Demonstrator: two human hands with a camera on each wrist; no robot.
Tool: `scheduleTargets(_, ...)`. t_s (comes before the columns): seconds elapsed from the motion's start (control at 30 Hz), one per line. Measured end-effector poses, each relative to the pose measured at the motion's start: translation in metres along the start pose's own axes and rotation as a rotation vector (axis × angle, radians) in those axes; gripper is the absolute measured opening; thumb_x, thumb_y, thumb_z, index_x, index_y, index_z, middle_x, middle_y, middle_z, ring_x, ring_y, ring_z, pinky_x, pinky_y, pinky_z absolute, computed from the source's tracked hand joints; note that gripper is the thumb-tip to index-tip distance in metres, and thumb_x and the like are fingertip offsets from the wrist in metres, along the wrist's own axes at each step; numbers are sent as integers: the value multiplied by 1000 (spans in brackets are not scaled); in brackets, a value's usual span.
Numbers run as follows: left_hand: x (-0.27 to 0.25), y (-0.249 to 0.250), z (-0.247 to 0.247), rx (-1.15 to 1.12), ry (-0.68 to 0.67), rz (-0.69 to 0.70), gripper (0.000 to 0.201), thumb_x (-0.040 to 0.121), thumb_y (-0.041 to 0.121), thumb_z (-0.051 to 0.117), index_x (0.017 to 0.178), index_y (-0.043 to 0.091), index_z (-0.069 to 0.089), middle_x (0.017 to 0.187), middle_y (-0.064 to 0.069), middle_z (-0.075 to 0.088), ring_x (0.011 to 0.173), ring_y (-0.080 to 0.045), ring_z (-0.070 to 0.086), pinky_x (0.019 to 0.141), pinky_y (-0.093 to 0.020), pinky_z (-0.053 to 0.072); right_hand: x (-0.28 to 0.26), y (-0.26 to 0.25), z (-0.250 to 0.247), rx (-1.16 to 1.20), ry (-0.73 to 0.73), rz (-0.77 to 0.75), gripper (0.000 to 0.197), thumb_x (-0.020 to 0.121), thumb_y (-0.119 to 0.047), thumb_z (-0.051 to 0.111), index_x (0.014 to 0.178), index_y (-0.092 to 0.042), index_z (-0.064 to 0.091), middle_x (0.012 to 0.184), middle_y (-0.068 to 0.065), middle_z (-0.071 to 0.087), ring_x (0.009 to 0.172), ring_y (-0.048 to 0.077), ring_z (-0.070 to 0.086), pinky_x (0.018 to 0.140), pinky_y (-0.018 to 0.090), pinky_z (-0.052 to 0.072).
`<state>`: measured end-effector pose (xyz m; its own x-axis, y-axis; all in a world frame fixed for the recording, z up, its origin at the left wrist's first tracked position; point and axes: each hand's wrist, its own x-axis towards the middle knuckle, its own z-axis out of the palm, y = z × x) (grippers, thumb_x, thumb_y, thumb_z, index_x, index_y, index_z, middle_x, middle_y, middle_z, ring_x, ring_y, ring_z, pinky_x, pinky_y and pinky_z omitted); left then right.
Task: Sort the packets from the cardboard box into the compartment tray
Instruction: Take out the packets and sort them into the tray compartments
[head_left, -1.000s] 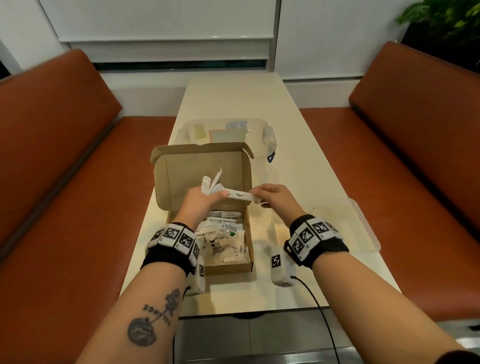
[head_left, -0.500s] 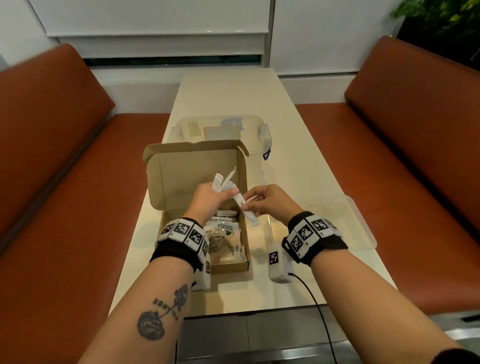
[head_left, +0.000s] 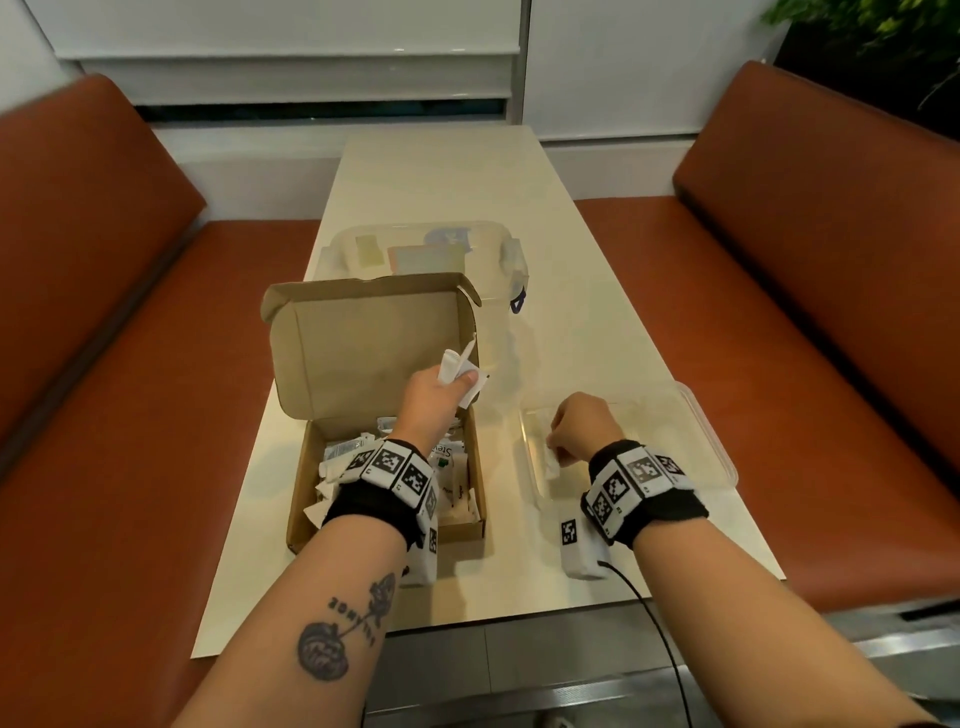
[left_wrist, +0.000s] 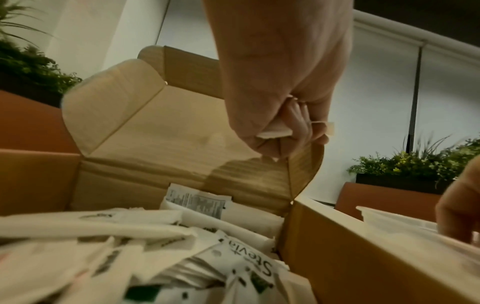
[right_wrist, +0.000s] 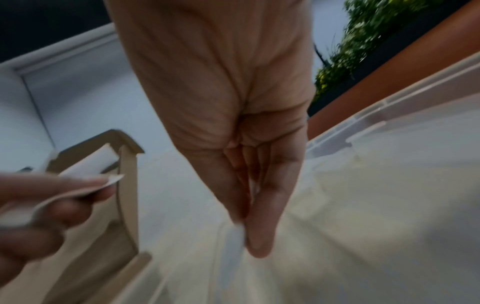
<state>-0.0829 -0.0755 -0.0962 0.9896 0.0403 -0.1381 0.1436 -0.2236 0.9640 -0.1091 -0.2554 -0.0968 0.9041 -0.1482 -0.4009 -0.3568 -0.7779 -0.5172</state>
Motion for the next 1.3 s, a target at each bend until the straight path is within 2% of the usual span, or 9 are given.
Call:
scheduleTargets(0.3, 1, -4, -2, 79, 27, 18, 8, 92, 22, 60, 89, 16, 63, 71, 6, 57, 65, -7, 51, 57, -23, 38, 5, -2, 19, -230, -69, -34, 9, 87, 4, 57, 83, -3, 62, 99, 17, 71, 93, 28, 69, 86, 34, 55)
scheduleTargets(0.6, -5, -1, -2, 156, 5, 49, 13, 93, 21, 58, 84, 12, 60, 67, 4, 51, 61, -9, 46, 55, -24, 35, 1, 1, 25, -282, 45, -118, 33, 86, 9, 49, 118, -1, 53, 120, 17, 57, 105, 30, 60, 89, 33, 50)
scheduleTargets(0.7, -7, 1, -2, 149, 3, 41, 13, 93, 20, 57, 85, 10, 62, 63, 4, 48, 57, -9, 43, 53, -23, 33, -3, -1, 28, -350, 47, -135, 13, 88, 7, 49, 90, -4, 56, 115, 16, 61, 103, 28, 61, 78, 26, 46)
scheduleTargets(0.77, -9, 3, -1, 128, -3, 32, 12, 93, 19, 57, 87, 10, 62, 63, 4, 48, 55, -10, 42, 51, -22, 33, -2, -1, 29, -380, 41, -135, 31, 88, 7, 50, 64, -10, 40, 108, 17, 64, 98, 28, 64, 71, 24, 43)
scheduleTargets(0.9, -13, 6, 2, 138, -24, 17, 11, 94, 18, 55, 92, 11, 63, 67, 3, 51, 59, -11, 45, 51, -22, 35, 0, 1, 28, -356, 36, -123, 32, 87, 6, 54, 62, -9, 40, 107, 16, 66, 98, 27, 64, 70, 23, 42)
scheduleTargets(0.97, -15, 8, 3, 122, -43, 4, 11, 94, 18, 55, 89, 12, 62, 67, 3, 51, 59, -11, 45, 52, -22, 35, 0, -1, 24, -225, 102, -124, 9, 86, 7, 52, 80, 2, 58, 103, 19, 66, 92, 30, 66, 73, 24, 50)
scheduleTargets(1.03, -18, 9, 4, 106, -69, -3, 12, 94, 18, 55, 84, 14, 60, 64, 4, 49, 57, -10, 44, 52, -23, 34, 1, -4, 19, 37, 177, -156, 18, 89, 0, 49, 96, 9, 64, 92, 21, 67, 80, 33, 67, 74, 37, 57)
scheduleTargets(1.17, -24, 13, 10, 78, -136, -6, 24, 94, 18, 56, 70, 21, 55, 56, 6, 45, 50, -11, 39, 48, -23, 30, -12, -20, 3, 511, 143, -223, 27, 95, -25, 52, 92, -3, 67, 71, 7, 62, 52, 16, 59, 47, 21, 50)
scheduleTargets(1.3, -30, 19, 21, 16, -188, -86, 20, 94, 28, 56, 75, 21, 58, 57, 1, 39, 44, -12, 33, 43, -21, 26, -19, -22, -8, 670, 46, -312, 14, 89, -17, 62, 87, -4, 66, 74, 4, 63, 61, 13, 60, 54, 22, 54)
